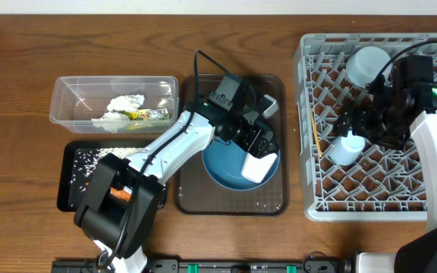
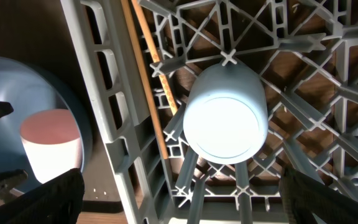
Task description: Sort waste into correct bins and load items into the dishwasher rack
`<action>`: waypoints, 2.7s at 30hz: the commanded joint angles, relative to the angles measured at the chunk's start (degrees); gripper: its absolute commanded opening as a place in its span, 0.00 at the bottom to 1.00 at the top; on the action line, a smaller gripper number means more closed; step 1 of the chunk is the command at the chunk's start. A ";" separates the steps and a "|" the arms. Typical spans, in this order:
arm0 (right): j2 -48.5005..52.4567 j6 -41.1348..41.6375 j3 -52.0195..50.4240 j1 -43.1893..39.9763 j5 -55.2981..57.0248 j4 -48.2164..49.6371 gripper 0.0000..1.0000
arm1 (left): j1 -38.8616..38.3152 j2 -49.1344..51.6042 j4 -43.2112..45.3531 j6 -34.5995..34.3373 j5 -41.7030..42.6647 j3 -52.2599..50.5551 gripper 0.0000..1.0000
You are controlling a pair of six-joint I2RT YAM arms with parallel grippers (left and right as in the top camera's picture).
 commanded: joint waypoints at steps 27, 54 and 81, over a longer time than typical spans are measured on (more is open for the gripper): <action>0.07 -0.52 1.01 -0.79 -0.66 -0.04 0.99 | -1.57 0.85 -7.32 -3.10 5.44 -0.26 0.85; 0.07 -0.52 1.01 -0.79 -0.68 -0.04 0.99 | -1.53 -0.37 -22.51 -13.31 -37.46 -0.22 0.84; 0.07 -0.52 1.01 -0.72 -0.68 -0.04 0.99 | -4.20 -15.69 -24.61 -21.92 -43.17 0.26 0.84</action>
